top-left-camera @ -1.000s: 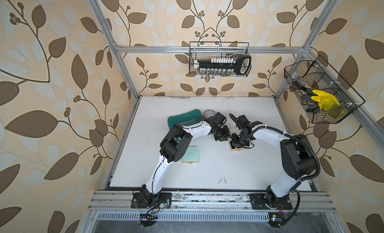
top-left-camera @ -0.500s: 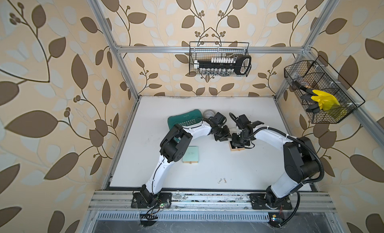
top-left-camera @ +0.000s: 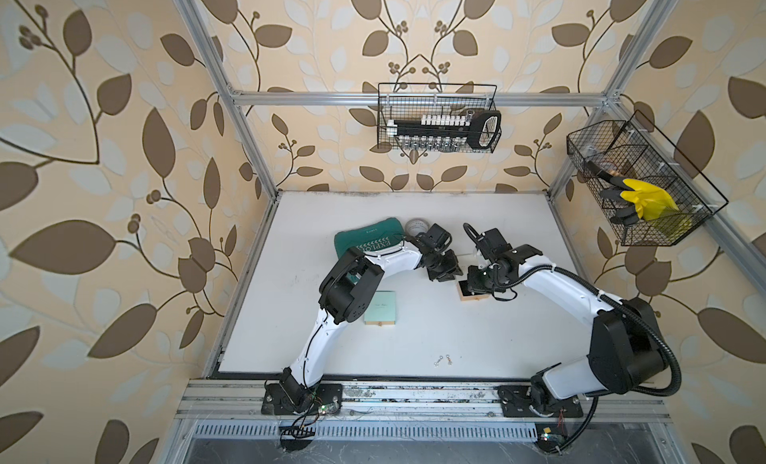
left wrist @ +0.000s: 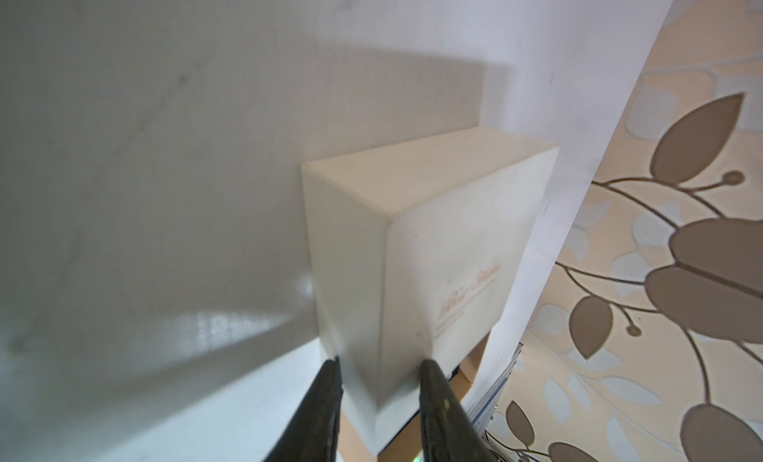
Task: Take out the earrings from the drawer-style jewelry box
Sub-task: Place the earring at the center of the board.
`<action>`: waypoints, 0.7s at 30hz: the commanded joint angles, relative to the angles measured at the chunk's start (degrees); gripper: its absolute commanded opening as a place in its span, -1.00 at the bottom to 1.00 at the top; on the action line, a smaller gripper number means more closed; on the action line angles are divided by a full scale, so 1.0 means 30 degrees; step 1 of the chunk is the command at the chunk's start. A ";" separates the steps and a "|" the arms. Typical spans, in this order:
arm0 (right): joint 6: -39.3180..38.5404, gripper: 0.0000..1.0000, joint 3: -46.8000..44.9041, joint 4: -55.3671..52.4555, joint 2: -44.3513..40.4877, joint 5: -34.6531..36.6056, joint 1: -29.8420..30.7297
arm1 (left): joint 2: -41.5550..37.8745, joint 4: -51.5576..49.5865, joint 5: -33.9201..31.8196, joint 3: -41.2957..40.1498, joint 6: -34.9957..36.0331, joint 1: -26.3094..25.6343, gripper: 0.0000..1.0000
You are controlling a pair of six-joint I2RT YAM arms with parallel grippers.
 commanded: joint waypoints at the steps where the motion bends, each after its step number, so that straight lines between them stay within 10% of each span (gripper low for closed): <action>1: 0.0444 -0.86 -0.1124 -0.1364 -0.1002 0.0275 0.0702 | -0.0169 -0.0956 -0.0299 -0.0394 0.0055 -0.0217 -0.34; 21: 0.2198 -0.82 -0.2816 -0.0563 0.1305 -0.0677 0.2710 | -0.0189 -0.1012 -0.0262 -0.0384 0.0115 -0.0214 -0.34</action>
